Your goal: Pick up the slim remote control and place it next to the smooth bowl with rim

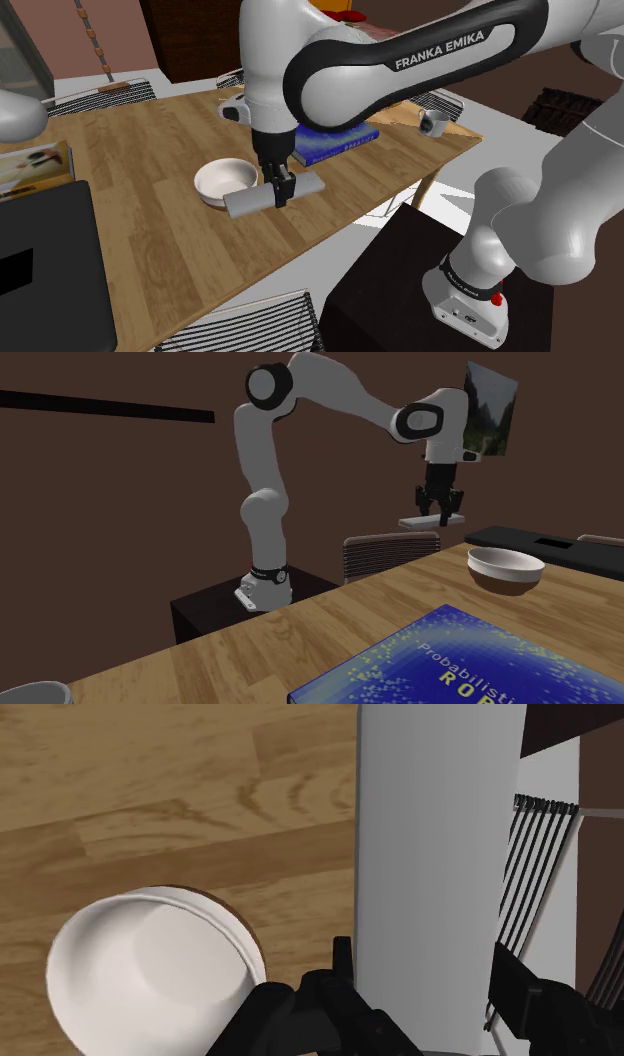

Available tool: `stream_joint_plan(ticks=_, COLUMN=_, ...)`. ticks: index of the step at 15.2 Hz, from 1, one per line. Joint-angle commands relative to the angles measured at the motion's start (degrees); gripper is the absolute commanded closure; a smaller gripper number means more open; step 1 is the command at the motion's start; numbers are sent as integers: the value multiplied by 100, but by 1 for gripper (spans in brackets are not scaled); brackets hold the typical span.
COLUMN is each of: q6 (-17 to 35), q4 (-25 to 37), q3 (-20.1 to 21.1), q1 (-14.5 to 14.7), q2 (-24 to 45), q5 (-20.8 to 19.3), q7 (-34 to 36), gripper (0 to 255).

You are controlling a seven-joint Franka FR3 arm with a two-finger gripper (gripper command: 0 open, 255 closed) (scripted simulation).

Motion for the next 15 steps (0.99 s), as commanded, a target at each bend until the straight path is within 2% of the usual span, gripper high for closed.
stream_joint_plan(ticks=1, q6=139, q4=-63, q3=12, q1=10, q2=72, q5=8, q7=21, gripper=255)
stream_joint_plan(ticks=15, q6=1222, q4=-714, q3=8, q1=12, q2=504, q5=34, q7=-10, gripper=255)
